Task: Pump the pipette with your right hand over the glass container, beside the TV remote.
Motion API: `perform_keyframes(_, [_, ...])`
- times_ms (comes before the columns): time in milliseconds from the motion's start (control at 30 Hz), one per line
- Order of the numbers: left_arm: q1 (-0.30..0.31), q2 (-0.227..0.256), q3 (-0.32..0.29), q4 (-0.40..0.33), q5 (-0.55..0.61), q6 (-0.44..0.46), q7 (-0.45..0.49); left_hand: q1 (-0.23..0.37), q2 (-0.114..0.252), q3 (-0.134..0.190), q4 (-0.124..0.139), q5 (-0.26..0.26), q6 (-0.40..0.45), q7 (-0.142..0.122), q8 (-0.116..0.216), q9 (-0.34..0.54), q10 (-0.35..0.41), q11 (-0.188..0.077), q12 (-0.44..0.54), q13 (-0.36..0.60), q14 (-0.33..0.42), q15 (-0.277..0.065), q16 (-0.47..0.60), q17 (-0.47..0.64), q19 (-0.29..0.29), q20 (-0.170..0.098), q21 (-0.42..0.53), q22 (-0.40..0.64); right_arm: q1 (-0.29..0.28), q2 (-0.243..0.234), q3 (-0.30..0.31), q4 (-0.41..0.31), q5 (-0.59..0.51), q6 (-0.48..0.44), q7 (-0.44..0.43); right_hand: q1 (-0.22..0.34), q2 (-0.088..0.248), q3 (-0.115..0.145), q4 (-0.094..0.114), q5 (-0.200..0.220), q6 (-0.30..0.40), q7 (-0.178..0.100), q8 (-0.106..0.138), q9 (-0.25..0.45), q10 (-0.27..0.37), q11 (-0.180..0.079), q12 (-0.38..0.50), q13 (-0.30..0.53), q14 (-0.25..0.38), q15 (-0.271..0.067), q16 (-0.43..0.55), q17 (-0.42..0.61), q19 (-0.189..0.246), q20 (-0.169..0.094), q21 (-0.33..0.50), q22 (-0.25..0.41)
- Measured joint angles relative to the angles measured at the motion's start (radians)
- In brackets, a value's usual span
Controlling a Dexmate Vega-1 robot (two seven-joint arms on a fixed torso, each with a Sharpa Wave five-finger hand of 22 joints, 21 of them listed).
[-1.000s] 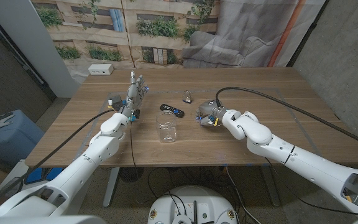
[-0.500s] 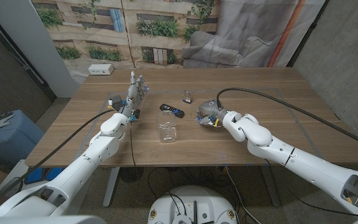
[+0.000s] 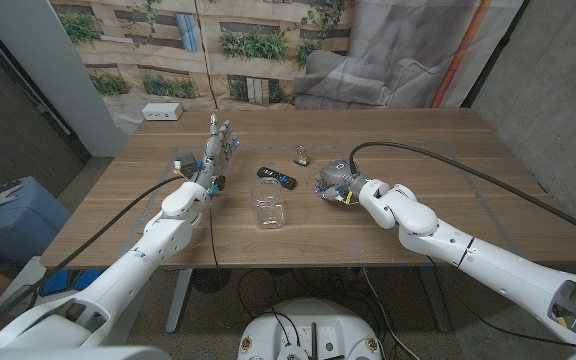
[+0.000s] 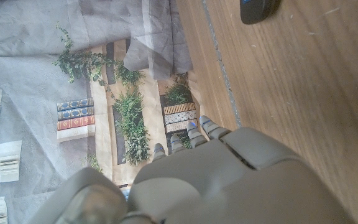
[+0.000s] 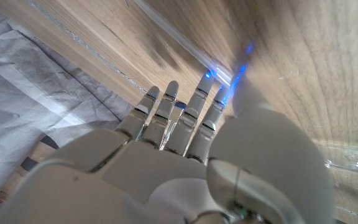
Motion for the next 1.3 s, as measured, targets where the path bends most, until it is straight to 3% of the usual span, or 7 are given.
perform_keyframes(567, [0.000,0.000,0.000,0.000,0.000,0.000,0.000,0.000,0.000,0.000,0.000,0.000,0.000,0.000,0.000,0.000,0.000,0.000,0.000,0.000,0.000,0.000,0.000,0.000,0.000,0.000,0.000,0.000,0.007,-0.005,-0.003,0.017,0.005,0.019,-0.032,0.012,-0.012,-0.030,0.008,0.000,0.027,0.002,0.052,0.027,0.055,0.002,0.012,0.023,0.023,0.002,0.026,0.008,0.004,-0.004,0.000,0.000])
perform_keyframes(1300, [0.000,0.000,0.000,0.000,0.000,0.000,0.000,0.000,0.000,0.000,0.000,0.000,0.000,0.000,0.000,0.000,0.000,0.000,0.000,0.000,0.000,0.000,0.000,0.000,0.000,0.000,0.000,0.000,0.010,-0.026,0.009,0.007,0.021,0.051,-0.056,0.026,0.016,-0.037,0.009,0.000,0.028,0.003,0.065,0.039,0.068,0.004,0.018,0.032,0.036,0.000,0.042,0.013,0.005,-0.005,0.000,0.000])
